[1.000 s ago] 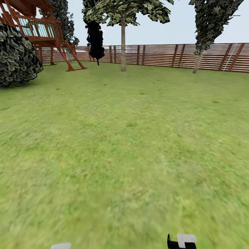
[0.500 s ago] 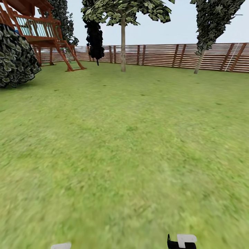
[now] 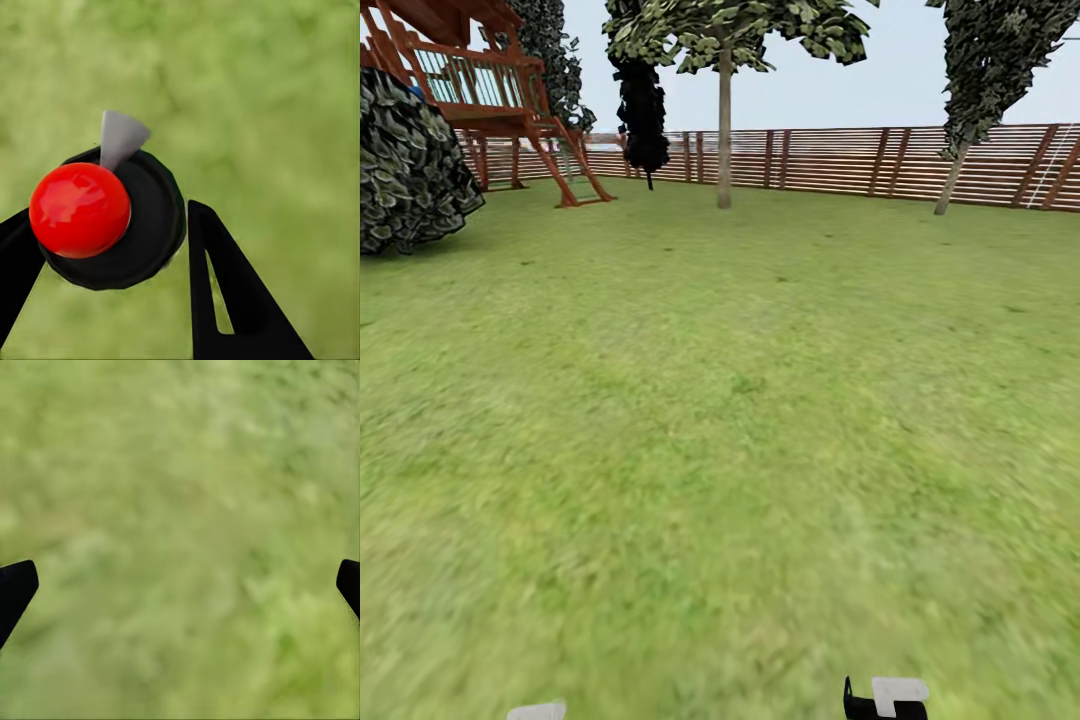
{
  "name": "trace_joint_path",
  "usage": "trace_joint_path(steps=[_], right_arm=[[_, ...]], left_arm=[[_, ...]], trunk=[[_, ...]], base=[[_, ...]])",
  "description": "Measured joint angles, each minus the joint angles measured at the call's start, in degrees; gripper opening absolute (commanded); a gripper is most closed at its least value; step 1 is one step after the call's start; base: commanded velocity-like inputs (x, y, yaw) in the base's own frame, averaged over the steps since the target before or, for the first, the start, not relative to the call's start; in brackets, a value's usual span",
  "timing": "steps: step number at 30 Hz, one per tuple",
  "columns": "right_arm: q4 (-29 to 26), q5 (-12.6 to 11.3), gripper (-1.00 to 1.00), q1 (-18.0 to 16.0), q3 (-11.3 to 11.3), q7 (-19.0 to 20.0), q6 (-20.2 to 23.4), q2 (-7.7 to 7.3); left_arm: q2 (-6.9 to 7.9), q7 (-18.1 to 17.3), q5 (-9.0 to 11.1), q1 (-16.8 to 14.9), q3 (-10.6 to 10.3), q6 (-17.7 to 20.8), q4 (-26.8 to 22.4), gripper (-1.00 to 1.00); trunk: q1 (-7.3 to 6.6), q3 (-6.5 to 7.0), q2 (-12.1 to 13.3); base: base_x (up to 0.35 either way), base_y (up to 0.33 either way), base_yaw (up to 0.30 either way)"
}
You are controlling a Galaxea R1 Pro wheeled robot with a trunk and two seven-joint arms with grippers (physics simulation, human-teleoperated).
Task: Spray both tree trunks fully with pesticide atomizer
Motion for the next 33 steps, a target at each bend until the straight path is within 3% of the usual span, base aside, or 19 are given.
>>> trace_joint_path(steps=[33], right_arm=[[0.0,0.09,1.0,-0.01,0.0,0.0,0.0,-0.09]], left_arm=[[0.0,0.0,0.0,0.0,-0.01,0.0,0.0,-1.0]], trunk=[[0.0,0.0,0.0]], base=[[0.338,0.0,0.0]])
